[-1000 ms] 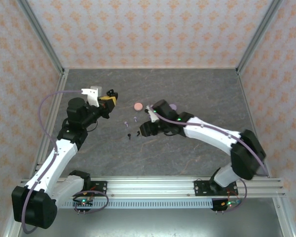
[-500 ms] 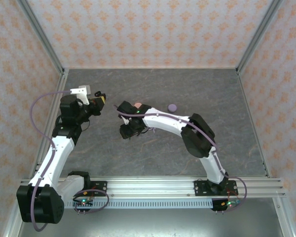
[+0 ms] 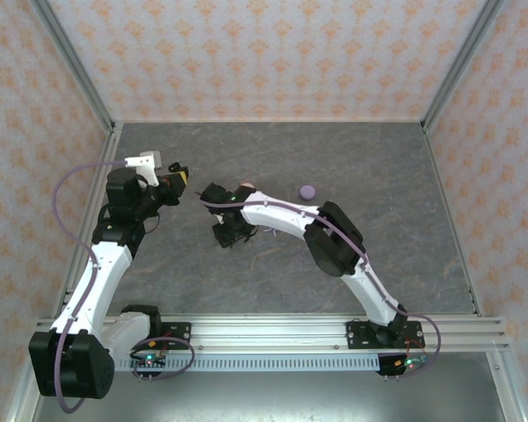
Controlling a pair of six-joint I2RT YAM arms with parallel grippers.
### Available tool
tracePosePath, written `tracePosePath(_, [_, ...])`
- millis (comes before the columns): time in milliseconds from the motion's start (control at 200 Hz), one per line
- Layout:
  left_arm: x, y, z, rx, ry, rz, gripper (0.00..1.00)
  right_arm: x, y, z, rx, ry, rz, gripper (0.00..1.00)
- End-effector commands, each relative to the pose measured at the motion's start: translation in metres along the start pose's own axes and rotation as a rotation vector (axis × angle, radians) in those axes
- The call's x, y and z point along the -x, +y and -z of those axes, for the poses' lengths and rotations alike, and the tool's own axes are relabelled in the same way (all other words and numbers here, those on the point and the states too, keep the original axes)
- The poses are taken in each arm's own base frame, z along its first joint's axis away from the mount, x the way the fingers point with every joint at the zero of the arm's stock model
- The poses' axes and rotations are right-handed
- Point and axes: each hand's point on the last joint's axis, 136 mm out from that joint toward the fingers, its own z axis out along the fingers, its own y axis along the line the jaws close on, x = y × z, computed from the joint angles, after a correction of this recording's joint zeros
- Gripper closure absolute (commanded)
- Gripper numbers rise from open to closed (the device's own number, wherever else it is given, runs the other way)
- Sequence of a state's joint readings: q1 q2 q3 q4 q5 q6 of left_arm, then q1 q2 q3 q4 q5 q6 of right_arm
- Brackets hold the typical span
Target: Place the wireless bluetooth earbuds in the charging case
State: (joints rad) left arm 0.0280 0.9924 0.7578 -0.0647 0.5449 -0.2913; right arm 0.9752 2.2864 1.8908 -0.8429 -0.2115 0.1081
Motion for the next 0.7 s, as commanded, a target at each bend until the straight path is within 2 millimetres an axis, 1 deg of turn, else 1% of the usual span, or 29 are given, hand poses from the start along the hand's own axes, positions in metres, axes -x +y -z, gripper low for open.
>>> tracePosePath(0, [0.014,-0.008,0.007,-0.02,-0.026,0.003,1.0,-0.004,0.0,-0.003,-0.041,0.028,0.028,0.58])
tracePosePath(430, [0.011,-0.007,0.006,-0.02,-0.019,0.008,1.0,-0.015,-0.005,-0.02,-0.061,0.065,0.033,0.65])
tracePosePath(586, [0.011,-0.008,0.006,-0.025,-0.019,0.008,1.0,-0.013,-0.004,-0.026,-0.061,0.059,0.028,0.67])
tracePosePath(696, [0.011,-0.008,0.007,-0.026,-0.019,0.009,1.0,-0.01,-0.003,-0.026,-0.058,0.046,0.027,0.69])
